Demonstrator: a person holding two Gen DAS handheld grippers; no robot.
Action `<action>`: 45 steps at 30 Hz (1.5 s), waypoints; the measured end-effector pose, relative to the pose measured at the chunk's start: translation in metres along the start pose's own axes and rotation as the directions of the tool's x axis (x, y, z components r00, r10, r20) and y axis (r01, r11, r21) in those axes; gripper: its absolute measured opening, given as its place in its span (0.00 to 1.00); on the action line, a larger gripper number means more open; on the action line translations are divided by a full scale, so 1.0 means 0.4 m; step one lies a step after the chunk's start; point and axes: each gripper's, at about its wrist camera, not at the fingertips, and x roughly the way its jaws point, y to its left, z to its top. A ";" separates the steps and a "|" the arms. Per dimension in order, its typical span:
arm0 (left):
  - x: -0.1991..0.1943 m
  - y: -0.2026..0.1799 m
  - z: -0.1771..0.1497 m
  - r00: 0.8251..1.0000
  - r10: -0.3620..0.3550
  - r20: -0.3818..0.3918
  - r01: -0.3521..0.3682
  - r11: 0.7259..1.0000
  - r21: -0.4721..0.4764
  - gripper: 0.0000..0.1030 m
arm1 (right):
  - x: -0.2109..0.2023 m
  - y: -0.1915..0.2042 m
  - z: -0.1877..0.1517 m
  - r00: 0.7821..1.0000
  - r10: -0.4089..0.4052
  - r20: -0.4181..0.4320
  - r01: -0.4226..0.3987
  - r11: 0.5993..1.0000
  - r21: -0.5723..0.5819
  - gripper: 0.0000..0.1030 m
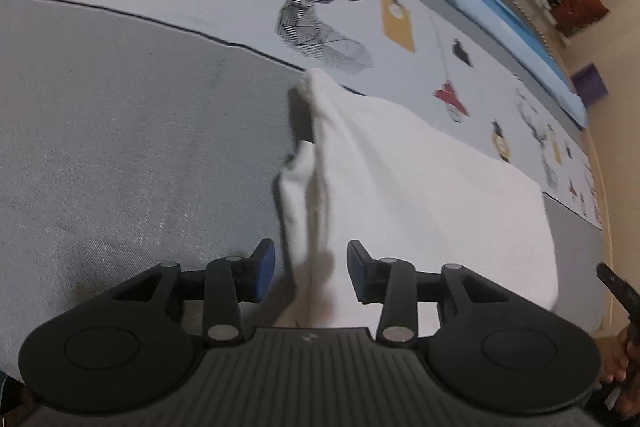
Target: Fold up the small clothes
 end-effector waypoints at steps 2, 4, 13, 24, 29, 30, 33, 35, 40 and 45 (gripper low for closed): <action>0.022 0.006 0.012 1.000 -0.006 -0.024 0.005 1.000 -0.029 0.48 | 0.009 0.018 -0.003 1.000 -0.001 0.000 0.001 0.999 -0.041 0.25; 0.042 0.004 0.017 0.999 -0.029 -0.045 0.027 0.998 -0.050 0.49 | 0.017 0.031 -0.006 1.000 -0.009 -0.008 0.009 0.996 -0.089 0.25; 0.141 -0.034 0.021 0.987 0.052 -0.153 -0.049 0.999 0.020 0.50 | 0.025 0.010 -0.007 1.000 -0.011 -0.020 0.009 0.997 -0.081 0.25; 0.108 -0.054 -0.005 0.996 0.030 -0.081 -0.017 0.988 0.152 0.12 | 0.033 0.009 0.004 1.000 -0.019 -0.015 0.018 0.999 -0.048 0.25; 0.021 -0.001 -0.021 0.991 0.130 0.029 -0.133 0.978 0.159 0.11 | 0.046 0.048 0.015 1.000 0.000 -0.006 0.000 0.999 -0.050 0.25; 0.006 0.016 -0.024 0.982 0.184 0.043 -0.189 0.969 0.161 0.11 | 0.049 0.056 0.017 1.000 0.005 -0.005 -0.005 0.999 -0.050 0.25; -0.034 0.052 -0.035 0.938 0.336 0.082 -0.346 0.917 0.199 0.11 | 0.059 0.083 0.024 1.000 0.021 -0.004 -0.022 0.998 -0.052 0.25; -0.058 0.069 -0.032 0.931 0.354 0.087 -0.364 0.912 0.188 0.11 | 0.065 0.100 0.027 1.000 0.030 -0.003 -0.030 0.998 -0.056 0.25; -0.124 0.028 -0.025 0.972 0.203 0.117 -0.219 0.964 0.149 0.10 | 0.070 0.132 0.029 0.999 0.051 -0.006 -0.052 0.996 -0.076 0.25; -0.130 -0.114 -0.025 0.991 0.023 0.133 -0.045 0.984 0.170 0.10 | 0.058 0.129 0.031 0.998 0.066 0.006 -0.065 0.996 -0.063 0.25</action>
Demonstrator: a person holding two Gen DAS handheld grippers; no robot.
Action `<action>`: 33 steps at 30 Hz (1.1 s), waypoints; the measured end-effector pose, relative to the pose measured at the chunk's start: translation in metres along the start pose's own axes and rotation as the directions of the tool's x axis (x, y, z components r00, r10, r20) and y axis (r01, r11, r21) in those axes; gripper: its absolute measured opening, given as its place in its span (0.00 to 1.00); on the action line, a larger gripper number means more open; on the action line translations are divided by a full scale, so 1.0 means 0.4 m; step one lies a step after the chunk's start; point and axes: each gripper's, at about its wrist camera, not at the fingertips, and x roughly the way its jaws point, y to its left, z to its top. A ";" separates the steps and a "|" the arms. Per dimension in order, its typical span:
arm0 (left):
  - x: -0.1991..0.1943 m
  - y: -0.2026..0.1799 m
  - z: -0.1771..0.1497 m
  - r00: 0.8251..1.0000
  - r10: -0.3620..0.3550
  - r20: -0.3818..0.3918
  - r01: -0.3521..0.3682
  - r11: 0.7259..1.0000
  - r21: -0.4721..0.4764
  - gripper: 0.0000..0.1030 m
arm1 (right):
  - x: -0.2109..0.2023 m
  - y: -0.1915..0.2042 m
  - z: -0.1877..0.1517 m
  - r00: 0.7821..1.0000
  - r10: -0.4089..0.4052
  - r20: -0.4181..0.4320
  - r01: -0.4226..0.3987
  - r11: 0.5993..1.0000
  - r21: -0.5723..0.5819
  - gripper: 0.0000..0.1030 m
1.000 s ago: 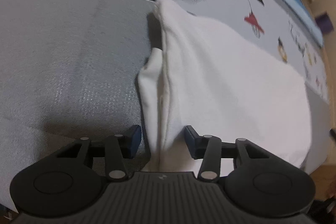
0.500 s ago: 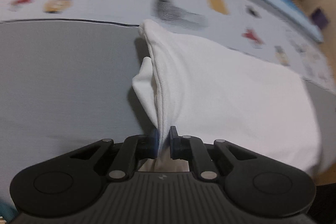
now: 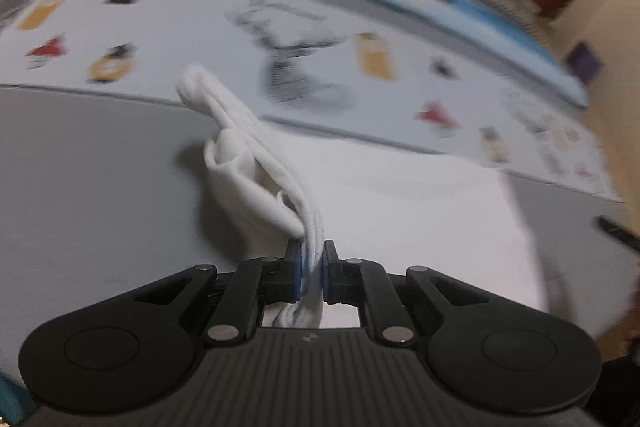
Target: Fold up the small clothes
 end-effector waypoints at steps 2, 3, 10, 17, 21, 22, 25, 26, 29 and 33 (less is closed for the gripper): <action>0.009 -0.066 0.009 0.997 -0.076 -0.003 0.076 0.997 0.001 0.10 | -0.006 -0.007 0.000 1.000 0.000 0.004 0.000 1.000 0.005 0.25; 0.015 -0.103 0.012 0.993 -0.121 -0.005 0.121 0.993 0.002 0.10 | -0.007 -0.010 -0.001 1.000 -0.002 0.005 0.002 1.000 0.008 0.25; 0.103 -0.372 0.009 0.955 -0.292 -0.048 0.294 0.955 0.045 0.10 | -0.015 -0.032 -0.003 1.000 -0.007 0.006 0.007 1.000 0.027 0.25; 0.209 -0.570 -0.018 0.905 -0.407 -0.122 0.416 0.907 0.060 0.13 | -0.017 -0.051 -0.005 1.000 -0.014 -0.002 0.014 0.999 0.036 0.25; 0.177 -0.535 -0.004 0.896 -0.439 -0.063 0.442 0.896 0.039 0.23 | -0.014 -0.061 -0.002 1.000 0.009 -0.011 -0.009 0.999 0.054 0.25; 0.174 -0.512 0.002 0.904 -0.423 -0.055 0.425 0.905 0.021 0.23 | -0.013 -0.060 -0.002 1.000 0.020 -0.014 -0.019 0.998 0.060 0.25; 0.162 -0.441 0.003 0.926 -0.370 -0.072 0.370 0.929 -0.010 0.23 | 0.002 -0.047 0.002 0.995 0.096 -0.030 -0.093 0.991 0.099 0.25; 0.162 -0.426 -0.003 0.930 -0.355 -0.091 0.356 0.934 0.001 0.23 | 0.011 -0.039 0.002 0.992 0.123 -0.040 -0.118 0.987 0.111 0.25; 0.178 -0.398 -0.040 0.933 -0.314 -0.177 0.329 0.943 0.059 0.23 | 0.057 -0.006 0.003 0.970 0.222 -0.099 -0.201 0.962 0.183 0.25; 0.189 -0.374 -0.097 0.929 -0.298 -0.222 0.332 0.933 0.140 0.25 | 0.131 0.047 0.000 0.946 0.271 -0.180 -0.222 0.942 0.251 0.25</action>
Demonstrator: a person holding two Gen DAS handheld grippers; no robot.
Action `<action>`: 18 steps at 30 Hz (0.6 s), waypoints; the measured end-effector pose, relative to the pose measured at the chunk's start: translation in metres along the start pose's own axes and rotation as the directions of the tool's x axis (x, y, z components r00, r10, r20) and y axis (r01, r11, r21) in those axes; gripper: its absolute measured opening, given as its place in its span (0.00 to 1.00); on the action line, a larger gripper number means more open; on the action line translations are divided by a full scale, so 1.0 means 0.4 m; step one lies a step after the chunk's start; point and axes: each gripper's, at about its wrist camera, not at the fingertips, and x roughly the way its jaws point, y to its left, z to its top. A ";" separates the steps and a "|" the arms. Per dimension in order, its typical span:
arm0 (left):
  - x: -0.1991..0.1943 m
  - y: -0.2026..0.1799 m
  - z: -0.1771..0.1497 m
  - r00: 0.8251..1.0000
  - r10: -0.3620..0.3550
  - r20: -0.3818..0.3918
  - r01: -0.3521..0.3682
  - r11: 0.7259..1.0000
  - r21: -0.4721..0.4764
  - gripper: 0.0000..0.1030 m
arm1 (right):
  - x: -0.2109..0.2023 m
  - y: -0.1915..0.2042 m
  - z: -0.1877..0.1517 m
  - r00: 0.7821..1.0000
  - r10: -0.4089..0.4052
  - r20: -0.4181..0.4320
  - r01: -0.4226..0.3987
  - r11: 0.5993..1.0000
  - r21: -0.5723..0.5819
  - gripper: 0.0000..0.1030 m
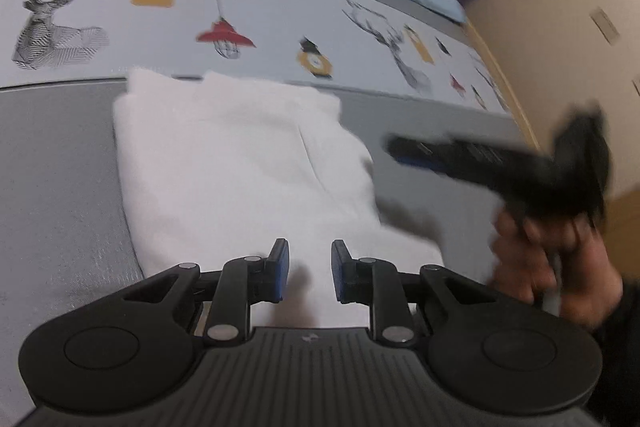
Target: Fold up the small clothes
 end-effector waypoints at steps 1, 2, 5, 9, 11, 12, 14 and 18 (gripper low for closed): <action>0.007 0.012 -0.009 1.000 0.014 -0.023 -0.014 1.000 -0.007 0.25 | 0.022 0.006 0.001 1.000 0.000 -0.022 0.000 1.000 0.015 0.25; 0.010 0.013 -0.015 0.999 0.040 -0.030 -0.040 0.999 -0.002 0.25 | 0.042 0.011 -0.001 0.999 -0.004 -0.039 0.005 0.999 0.032 0.25; 0.000 0.014 -0.014 1.000 0.020 -0.010 -0.019 0.999 0.034 0.25 | 0.094 0.025 -0.002 0.997 -0.026 -0.075 0.031 0.998 0.061 0.25; 0.007 0.020 -0.014 0.999 0.039 -0.019 -0.038 0.998 0.046 0.25 | 0.130 0.035 -0.009 0.989 -0.120 -0.086 0.124 0.991 0.053 0.25; 0.011 0.028 -0.018 0.999 0.047 -0.020 -0.047 0.998 0.035 0.25 | 0.132 0.029 -0.010 0.986 -0.147 -0.084 0.152 0.987 0.054 0.25; 0.006 0.026 -0.018 0.998 0.058 -0.017 -0.057 0.998 0.033 0.25 | 0.132 0.025 -0.010 0.986 -0.147 -0.084 0.152 0.986 0.061 0.25; -0.005 0.025 -0.019 0.998 0.056 -0.009 -0.056 0.998 0.026 0.25 | 0.130 0.021 -0.010 0.986 -0.144 -0.080 0.150 0.987 0.064 0.25; -0.010 0.012 -0.024 0.998 0.058 -0.005 -0.058 0.998 0.030 0.25 | 0.135 0.028 -0.010 0.987 -0.138 -0.080 0.141 0.989 0.034 0.12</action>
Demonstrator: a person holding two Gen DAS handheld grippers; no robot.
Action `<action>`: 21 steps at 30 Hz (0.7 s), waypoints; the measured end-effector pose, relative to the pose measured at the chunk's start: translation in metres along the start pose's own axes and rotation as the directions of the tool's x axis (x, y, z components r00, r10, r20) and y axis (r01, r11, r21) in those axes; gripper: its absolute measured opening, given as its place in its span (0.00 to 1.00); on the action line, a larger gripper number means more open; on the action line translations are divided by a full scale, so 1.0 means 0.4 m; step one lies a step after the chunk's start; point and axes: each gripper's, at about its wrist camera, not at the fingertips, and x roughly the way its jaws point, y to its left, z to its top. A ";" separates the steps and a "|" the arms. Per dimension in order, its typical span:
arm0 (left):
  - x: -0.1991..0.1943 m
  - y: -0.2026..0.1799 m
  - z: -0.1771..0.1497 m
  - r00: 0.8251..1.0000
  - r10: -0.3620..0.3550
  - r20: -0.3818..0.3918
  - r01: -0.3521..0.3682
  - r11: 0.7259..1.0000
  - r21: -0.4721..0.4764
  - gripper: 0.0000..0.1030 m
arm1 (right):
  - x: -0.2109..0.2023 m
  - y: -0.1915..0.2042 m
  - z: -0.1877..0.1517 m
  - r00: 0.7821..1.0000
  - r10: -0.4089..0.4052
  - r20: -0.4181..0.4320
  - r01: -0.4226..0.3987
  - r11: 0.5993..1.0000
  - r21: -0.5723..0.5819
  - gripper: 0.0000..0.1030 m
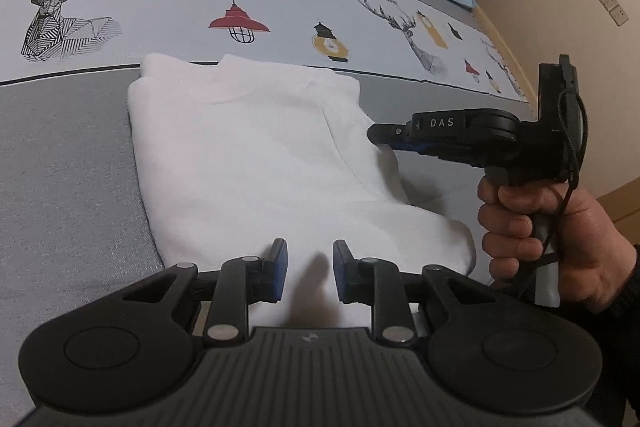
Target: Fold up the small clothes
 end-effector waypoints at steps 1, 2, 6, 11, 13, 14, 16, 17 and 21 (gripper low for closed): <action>0.000 -0.003 -0.002 1.000 0.002 -0.001 -0.002 1.000 0.004 0.25 | 0.001 0.003 -0.001 1.000 0.005 -0.001 -0.005 1.000 -0.012 0.06; 0.003 -0.003 -0.003 1.000 0.005 -0.004 -0.005 1.000 0.006 0.25 | -0.003 0.006 0.000 1.000 0.010 0.005 -0.010 1.000 -0.025 0.05; 0.014 -0.013 -0.001 1.000 0.003 -0.007 -0.003 1.000 0.031 0.25 | -0.093 -0.014 0.009 0.981 0.086 0.176 -0.086 0.996 -0.006 0.02; 0.073 -0.056 -0.023 0.991 0.090 -0.103 -0.072 0.983 0.167 0.25 | -0.078 -0.074 0.009 0.995 -0.030 0.090 0.028 0.999 0.025 0.02; 0.098 -0.069 -0.039 0.979 0.140 -0.149 -0.104 0.969 0.222 0.25 | -0.059 -0.087 0.002 0.999 -0.039 0.036 0.037 0.998 0.042 0.04; 0.100 -0.074 -0.044 0.976 0.149 -0.156 -0.109 0.964 0.243 0.25 | -0.064 -0.087 -0.001 0.998 -0.043 0.048 0.041 0.999 0.035 0.05; 0.081 -0.074 -0.040 0.983 0.125 -0.131 -0.091 0.966 0.240 0.29 | -0.087 -0.083 -0.007 0.996 -0.038 0.082 0.038 0.999 0.008 0.10; 0.066 -0.066 -0.033 0.988 0.108 -0.106 -0.083 0.973 0.217 0.30 | -0.096 -0.085 -0.010 0.997 -0.006 0.073 0.006 1.000 -0.002 0.14; 0.015 -0.021 -0.011 0.996 0.087 -0.021 -0.084 0.989 0.125 0.34 | -0.111 -0.108 -0.039 0.985 0.167 -0.052 -0.168 0.986 -0.002 0.38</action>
